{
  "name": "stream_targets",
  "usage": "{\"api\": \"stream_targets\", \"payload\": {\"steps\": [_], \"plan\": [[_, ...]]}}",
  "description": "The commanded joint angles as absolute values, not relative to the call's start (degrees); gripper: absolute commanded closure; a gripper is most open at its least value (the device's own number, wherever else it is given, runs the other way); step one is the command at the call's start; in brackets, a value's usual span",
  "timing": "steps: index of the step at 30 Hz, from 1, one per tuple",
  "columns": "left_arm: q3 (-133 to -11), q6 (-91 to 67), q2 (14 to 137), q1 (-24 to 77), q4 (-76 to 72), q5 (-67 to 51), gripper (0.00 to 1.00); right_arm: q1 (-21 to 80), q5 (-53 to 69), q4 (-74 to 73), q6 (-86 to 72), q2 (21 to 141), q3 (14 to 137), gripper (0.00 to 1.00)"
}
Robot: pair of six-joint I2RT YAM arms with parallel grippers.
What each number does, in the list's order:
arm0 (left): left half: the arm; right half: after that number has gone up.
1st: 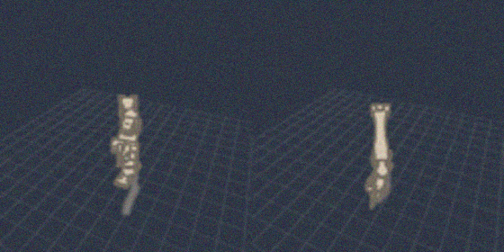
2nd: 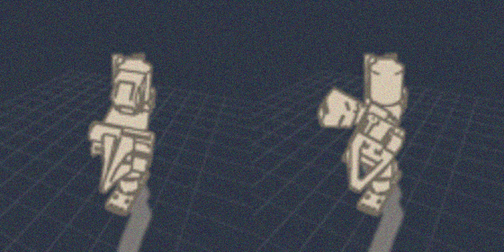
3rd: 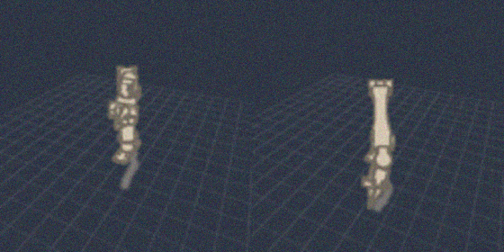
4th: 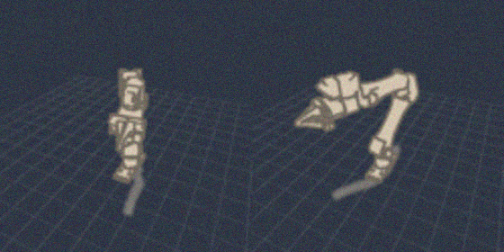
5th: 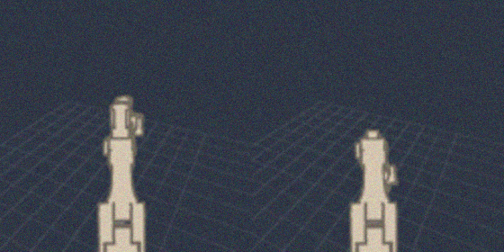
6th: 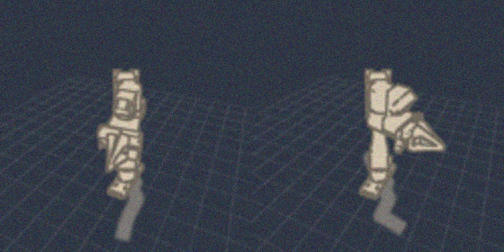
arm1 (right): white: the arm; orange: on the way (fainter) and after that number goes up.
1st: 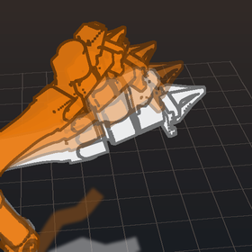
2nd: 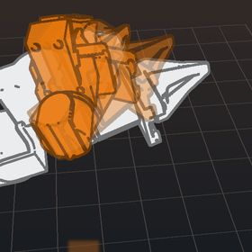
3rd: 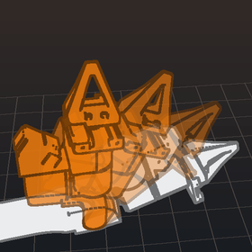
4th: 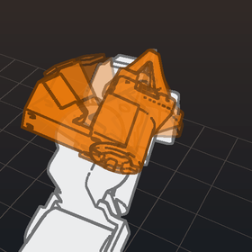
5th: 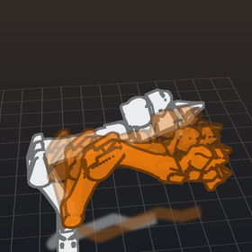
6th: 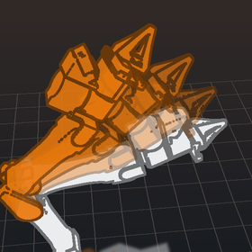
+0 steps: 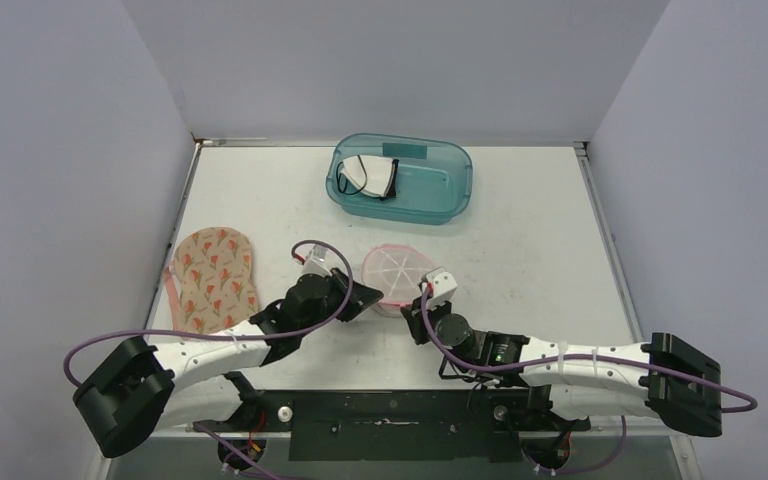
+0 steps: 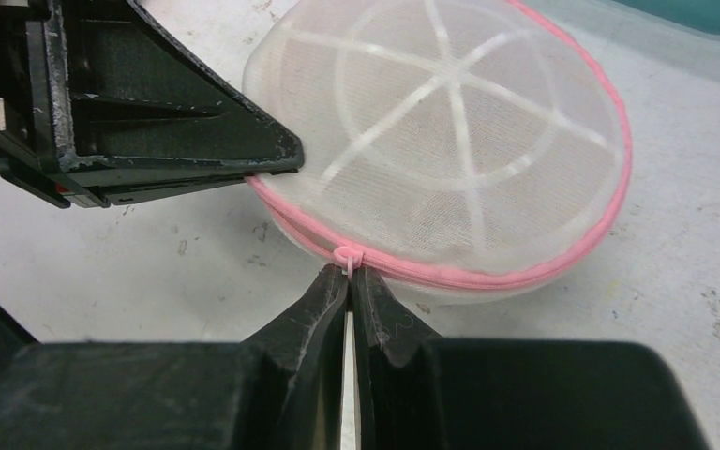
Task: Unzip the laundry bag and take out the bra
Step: Unzip the laundry bag at the center of the board.
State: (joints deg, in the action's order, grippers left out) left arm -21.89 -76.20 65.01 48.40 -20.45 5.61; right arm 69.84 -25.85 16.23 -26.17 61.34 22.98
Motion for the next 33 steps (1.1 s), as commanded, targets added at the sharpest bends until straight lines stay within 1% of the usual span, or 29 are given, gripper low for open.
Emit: {"api": "stream_targets", "payload": {"steps": [1,6,12,18,24,29,30,31,33], "plan": [[-24.2,-72.7,65.8,46.7,-23.6,1.1,1.0,69.5,-30.8,13.8,-25.3,58.1,23.7,0.95],[-25.3,-67.1,66.0,44.3,-24.1,-6.1,1.0,69.7,-30.0,13.3,-21.4,52.9,22.7,0.95],[-31.2,-58.5,67.1,42.5,-22.6,-12.8,1.0,70.5,-25.2,10.2,-15.1,45.7,24.3,0.95],[-39.4,-54.3,72.5,41.2,-21.6,-16.8,1.0,71.1,-23.2,9.4,-14.1,45.4,25.8,0.95],[-36.8,-55.9,79.3,40.2,-26.8,-17.8,1.0,71.5,-23.9,14.9,-18.9,48.0,21.8,0.95],[-33.6,-58.1,79.3,40.2,-29.8,-17.6,1.0,71.6,-26.4,17.0,-21.6,49.0,20.1,0.95],[-33.4,-58.0,78.3,40.2,-28.9,-17.3,0.97,71.7,-26.5,17.3,-21.6,49.1,20.1,0.95],[-33.1,-57.8,77.2,40.2,-27.6,-16.8,0.9,71.7,-26.6,17.5,-21.7,49.3,20.1,0.95],[-32.6,-57.6,74.3,40.2,-24.3,-15.1,0.68,71.7,-26.6,17.8,-21.8,50.0,20.4,0.95]]}}
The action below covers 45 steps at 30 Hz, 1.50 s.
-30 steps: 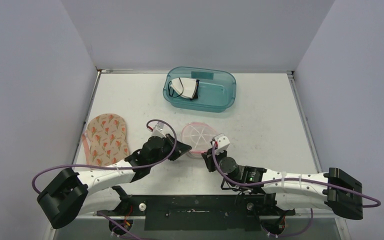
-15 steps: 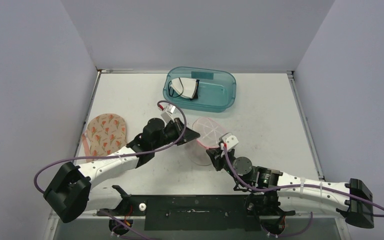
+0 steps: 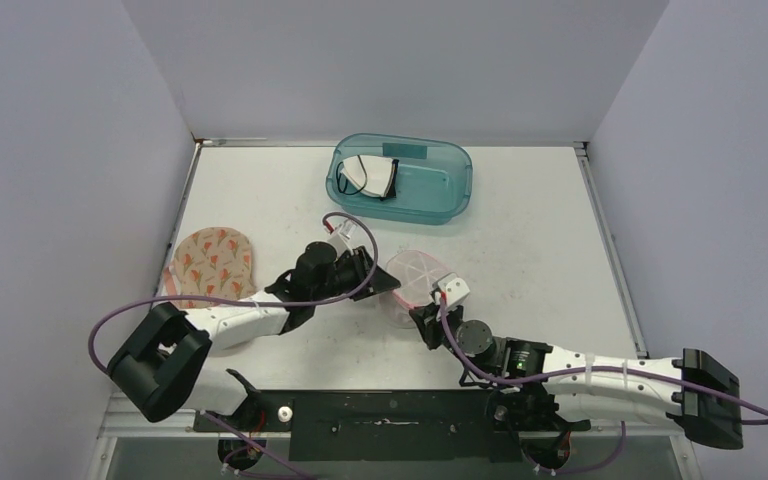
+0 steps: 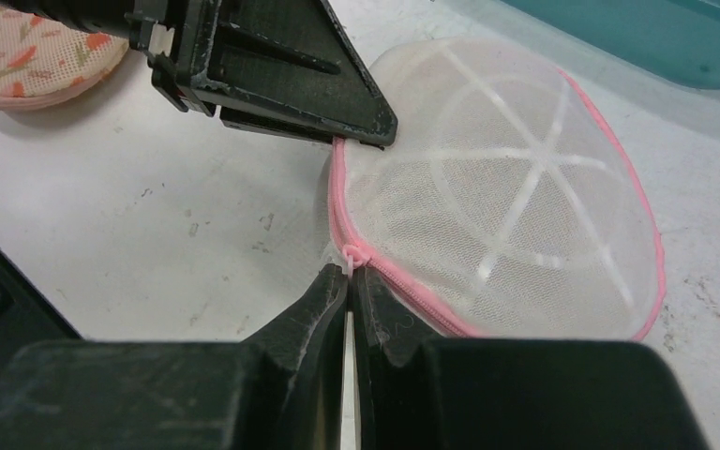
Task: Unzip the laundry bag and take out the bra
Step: Unzip the laundry bag at the center of the board.
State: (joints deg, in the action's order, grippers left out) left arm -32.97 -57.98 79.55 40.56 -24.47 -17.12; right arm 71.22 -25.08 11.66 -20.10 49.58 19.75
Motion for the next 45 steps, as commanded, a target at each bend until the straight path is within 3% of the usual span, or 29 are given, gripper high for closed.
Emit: {"api": "stream_targets", "payload": {"steps": [1,4,6,11,18,24,34,40,45], "plan": [[-32.3,-57.5,72.5,40.2,-22.3,-14.4,0.56,71.7,-26.5,18.1,-21.8,50.4,20.6,0.95],[-31.6,-58.1,66.8,40.9,-15.9,-11.2,0.28,71.9,-26.2,18.9,-21.9,51.8,21.2,0.95],[-31.0,-58.9,63.2,42.0,-10.8,-8.0,0.17,72.0,-26.1,19.5,-21.9,52.7,21.6,0.95],[-27.7,-65.2,56.7,46.3,-8.2,-1.7,0.14,72.4,-25.7,21.2,-21.6,54.6,22.1,0.95],[-28.3,-69.8,60.6,49.9,-14.1,1.6,0.25,72.5,-25.2,22.3,-21.0,56.9,22.8,0.95],[-29.1,-71.6,66.5,50.4,-20.2,1.3,0.45,72.8,-25.0,22.7,-21.3,57.2,22.7,0.95],[-28.5,-73.0,68.9,50.4,-23.7,2.4,0.68,73.0,-25.5,21.6,-21.4,56.4,22.5,0.95],[-28.4,-72.1,68.5,50.4,-23.0,2.9,0.98,73.0,-27.4,17.6,-21.8,52.9,21.9,0.95],[-27.9,-71.4,67.8,50.3,-22.7,3.0,1.0,73.2,-28.9,11.4,-23.3,48.3,22.0,0.95]]}}
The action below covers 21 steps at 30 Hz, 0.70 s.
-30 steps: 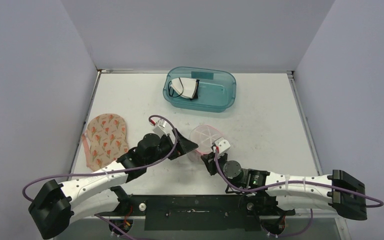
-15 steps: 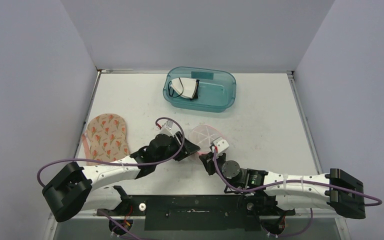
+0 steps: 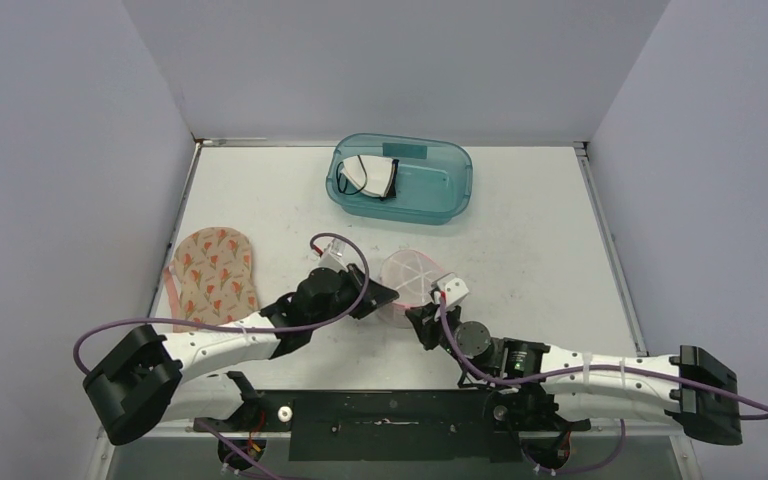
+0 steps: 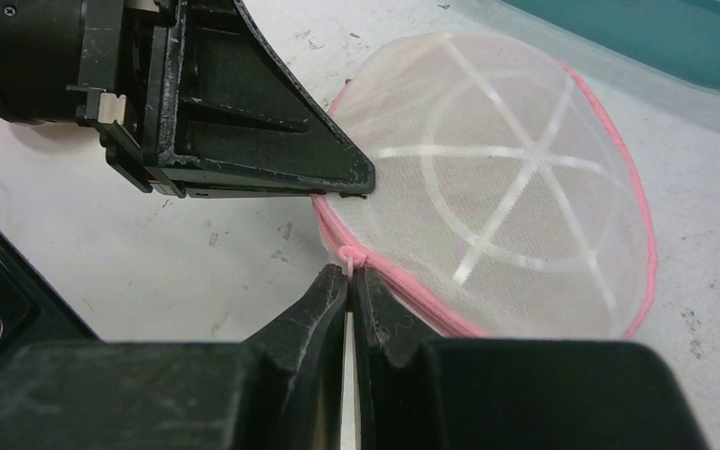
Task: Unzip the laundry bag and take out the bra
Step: Unzip the laundry bag at the center of the board.
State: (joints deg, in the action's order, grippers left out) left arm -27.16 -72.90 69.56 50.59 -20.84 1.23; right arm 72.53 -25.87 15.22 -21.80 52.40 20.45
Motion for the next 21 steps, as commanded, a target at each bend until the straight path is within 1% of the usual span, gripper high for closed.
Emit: {"api": "stream_targets", "payload": {"steps": [1,7,12,14,18,21], "plan": [[-27.9,-71.1,67.4,50.3,-22.2,3.2,1.0,73.2,-29.3,10.1,-23.8,47.4,22.1,0.95],[-27.2,-69.9,64.5,49.9,-20.2,3.9,1.0,73.0,-33.3,4.6,-27.2,45.9,21.7,0.95],[-26.5,-68.5,62.2,49.1,-20.5,2.4,1.0,73.0,-36.8,4.3,-29.6,43.8,20.4,0.95],[-27.2,-65.9,62.2,48.3,-20.4,0.3,1.0,73.1,-36.4,5.5,-28.1,42.0,20.0,0.95],[-30.6,-60.5,64.7,45.5,-20.8,-9.0,1.0,73.2,-31.5,8.2,-23.1,39.6,20.3,0.95],[-33.2,-58.4,66.0,43.7,-22.1,-14.1,1.0,73.3,-30.4,8.0,-21.0,38.6,21.8,0.95]]}}
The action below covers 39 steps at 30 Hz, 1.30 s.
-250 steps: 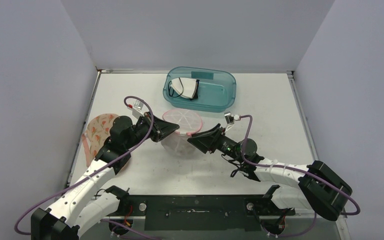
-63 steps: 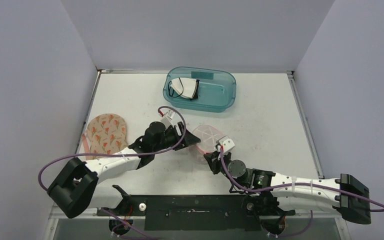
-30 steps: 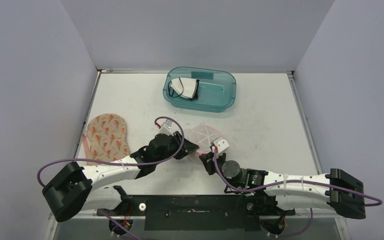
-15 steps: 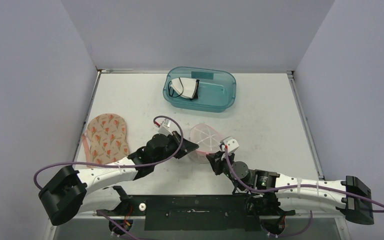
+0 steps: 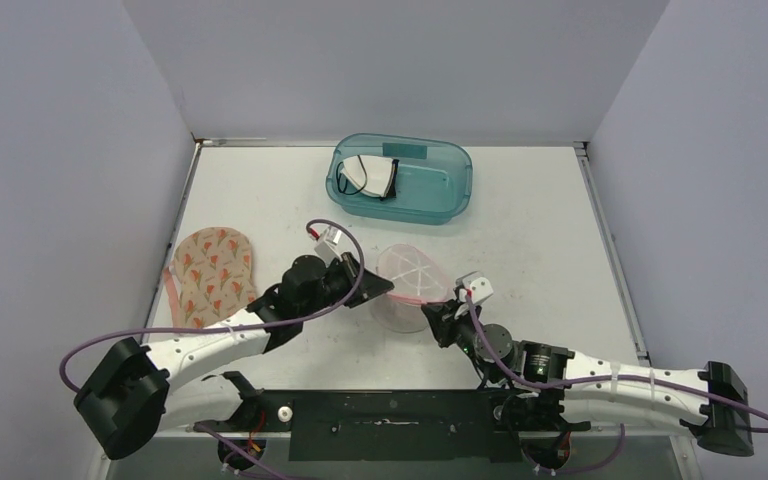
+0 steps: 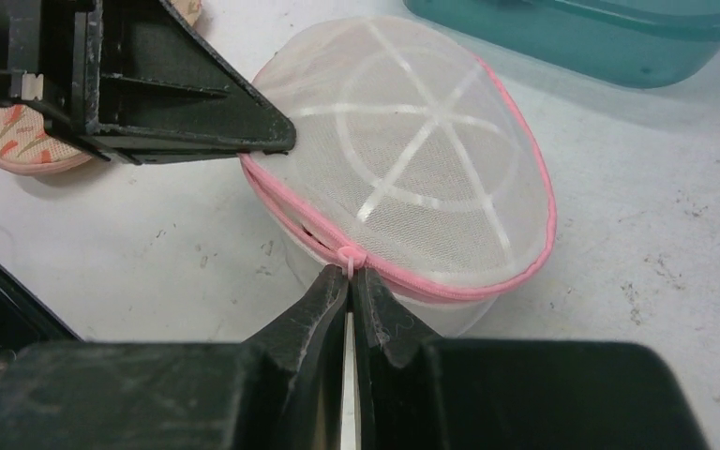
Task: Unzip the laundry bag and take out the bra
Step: Unzip the laundry bag at the center of the board.
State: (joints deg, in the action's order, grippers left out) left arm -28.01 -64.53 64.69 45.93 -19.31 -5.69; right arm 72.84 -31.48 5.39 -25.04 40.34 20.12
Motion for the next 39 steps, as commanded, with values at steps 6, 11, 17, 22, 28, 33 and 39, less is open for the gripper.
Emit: {"api": "stream_targets", "payload": {"steps": [6,11,17,22,28,33,39], "plan": [[-42.1,-54.3,71.4,40.2,-21.9,-24.7,1.0,73.3,-25.5,8.8,-18.0,38.9,24.6,0.95],[-39.7,-55.0,74.5,39.6,-25.5,-24.5,1.0,73.5,-24.8,12.3,-19.5,42.2,23.1,0.95],[-34.3,-55.6,75.1,39.4,-26.4,-20.1,1.0,73.5,-25.4,16.0,-22.5,45.2,20.4,0.95],[-32.2,-55.4,72.6,39.4,-22.2,-15.9,0.86,73.5,-25.5,18.0,-23.6,47.4,19.6,0.95],[-30.8,-56.3,65.3,39.5,-13.6,-10.5,0.36,73.6,-25.6,19.2,-23.6,49.4,20.1,0.95],[-29.9,-60.2,57.1,41.2,-1.6,-3.6,0.16,73.8,-25.2,19.9,-23.3,51.0,20.7,0.95],[-27.2,-69.1,49.6,47.5,3.0,3.4,0.14,73.7,-24.7,20.7,-23.3,53.0,21.2,0.95]]}}
